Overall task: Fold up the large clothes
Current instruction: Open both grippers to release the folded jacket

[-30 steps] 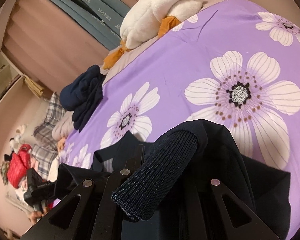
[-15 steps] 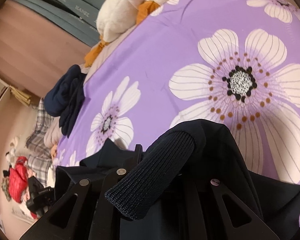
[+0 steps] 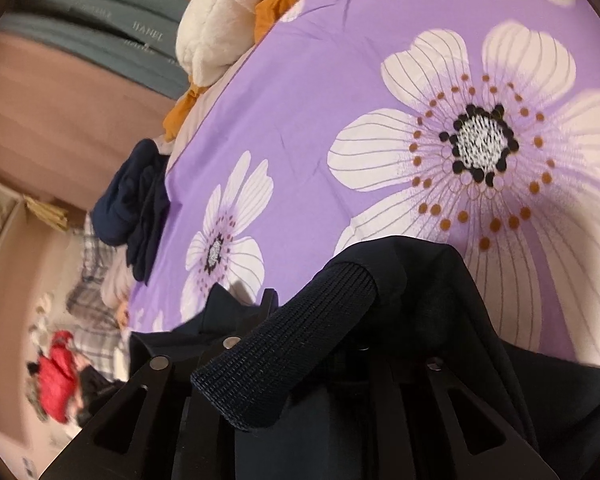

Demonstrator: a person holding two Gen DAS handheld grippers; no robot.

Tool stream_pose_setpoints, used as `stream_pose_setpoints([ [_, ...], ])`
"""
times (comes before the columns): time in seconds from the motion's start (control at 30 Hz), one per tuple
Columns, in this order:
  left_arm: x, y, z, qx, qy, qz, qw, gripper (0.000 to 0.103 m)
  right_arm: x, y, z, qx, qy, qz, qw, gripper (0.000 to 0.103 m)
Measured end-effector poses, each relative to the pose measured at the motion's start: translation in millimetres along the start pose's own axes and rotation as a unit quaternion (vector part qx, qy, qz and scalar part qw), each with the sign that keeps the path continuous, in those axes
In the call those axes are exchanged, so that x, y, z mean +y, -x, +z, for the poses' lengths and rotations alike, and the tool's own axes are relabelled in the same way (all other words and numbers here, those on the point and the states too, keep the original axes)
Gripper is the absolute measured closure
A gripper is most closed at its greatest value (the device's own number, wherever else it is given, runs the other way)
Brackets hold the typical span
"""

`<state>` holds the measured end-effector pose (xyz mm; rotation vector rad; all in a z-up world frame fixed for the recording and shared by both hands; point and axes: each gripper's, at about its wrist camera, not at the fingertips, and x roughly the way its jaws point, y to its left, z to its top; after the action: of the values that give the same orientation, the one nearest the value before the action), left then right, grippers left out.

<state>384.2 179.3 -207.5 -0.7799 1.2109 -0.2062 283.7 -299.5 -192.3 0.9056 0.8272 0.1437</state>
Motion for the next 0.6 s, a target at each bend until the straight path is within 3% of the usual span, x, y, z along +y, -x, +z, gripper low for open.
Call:
stream_pose_setpoints([
  [0.13, -3.0, 4.1, 0.7, -0.009, 0.003, 0.001, 1.0, 0.075, 0.5, 0.3, 0.0, 0.002, -0.007, 0.002, 1.0, 0.082],
  [0.17, -3.9, 7.1, 1.8, -0.015, 0.004, 0.003, 0.9999, 0.069, 0.8, 0.7, 0.6, 0.003, -0.01, 0.002, 1.0, 0.081],
  [0.2, -4.0, 9.5, 2.9, -0.022, 0.005, 0.007, 0.9997, 0.061, 0.3, 0.8, 0.5, 0.003, -0.013, 0.005, 1.0, 0.077],
  [0.27, -3.8, 16.0, 5.3, -0.042, 0.006, 0.013, 0.999, 0.054, 0.7, 4.0, 2.2, -0.002, -0.025, 0.019, 1.0, 0.067],
  [0.33, -2.3, 17.9, 9.1, -0.045, 0.009, 0.011, 0.9989, 0.054, 1.1, 5.8, 4.4, -0.006, -0.035, 0.029, 0.999, 0.059],
  [0.47, -0.7, 17.0, 10.7, -0.052, 0.007, 0.018, 0.9984, 0.054, 1.0, 5.0, 6.0, -0.005, -0.043, 0.03, 0.999, 0.057],
  [0.6, 2.7, 23.6, 13.5, -0.07, 0.01, 0.02, 0.9973, 0.05, -10.6, 9.7, 9.1, -0.014, -0.088, 0.072, 0.993, 0.048],
])
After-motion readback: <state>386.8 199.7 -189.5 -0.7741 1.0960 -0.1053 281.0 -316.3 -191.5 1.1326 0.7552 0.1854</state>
